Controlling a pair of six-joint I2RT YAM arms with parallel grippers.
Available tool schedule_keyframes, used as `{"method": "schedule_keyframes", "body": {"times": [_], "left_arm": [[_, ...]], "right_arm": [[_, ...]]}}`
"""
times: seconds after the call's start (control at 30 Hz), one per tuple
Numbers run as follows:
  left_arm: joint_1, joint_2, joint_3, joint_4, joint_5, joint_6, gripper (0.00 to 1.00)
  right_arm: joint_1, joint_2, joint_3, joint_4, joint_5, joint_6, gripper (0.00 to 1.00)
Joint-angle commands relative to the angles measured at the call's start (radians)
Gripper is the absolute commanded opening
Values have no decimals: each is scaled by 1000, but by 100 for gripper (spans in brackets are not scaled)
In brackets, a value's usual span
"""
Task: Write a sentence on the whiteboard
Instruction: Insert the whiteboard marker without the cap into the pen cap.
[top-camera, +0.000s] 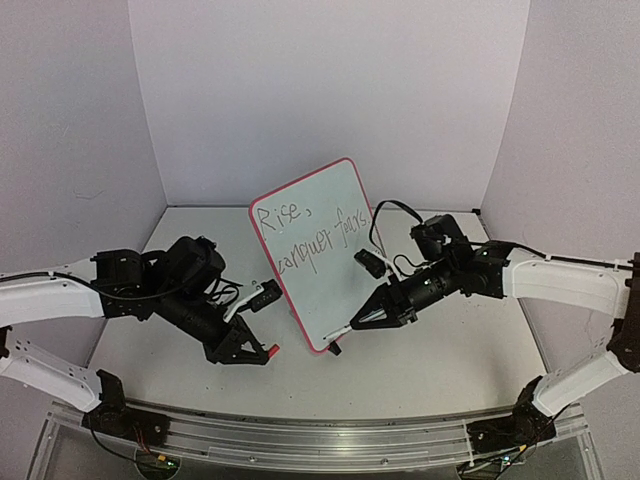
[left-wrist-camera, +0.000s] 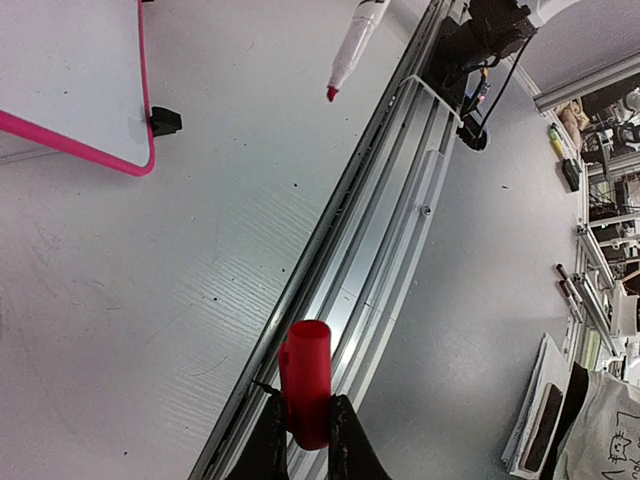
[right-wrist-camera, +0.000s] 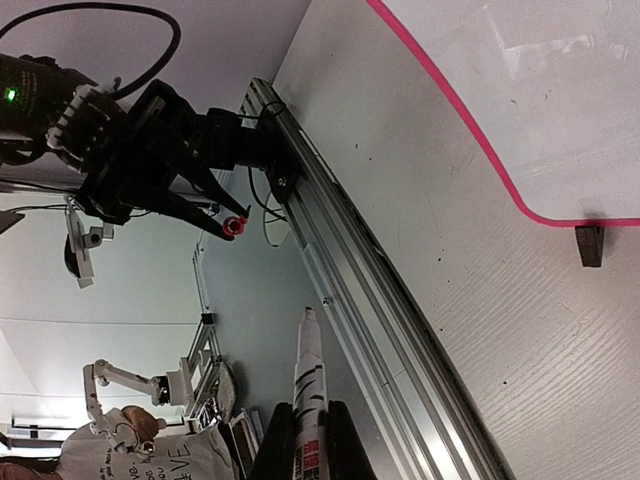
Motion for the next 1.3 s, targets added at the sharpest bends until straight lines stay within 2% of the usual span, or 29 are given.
{"method": "schedule_keyframes", "body": {"times": [0.0, 0.13, 0.4, 1.27], "left_arm": [[-42, 64, 71, 81, 1, 26, 0], [-73, 131, 95, 97, 19, 47, 0], [-82, 154, 110, 99, 22, 63, 0], [-85, 177, 131, 59, 35, 84, 0]], "right_arm": [[33, 41, 61, 64, -31, 24, 0], [59, 84, 84, 66, -82, 24, 0], [83, 116, 94, 70, -121, 18, 0], [88, 119, 96, 74, -115, 3, 0]]}}
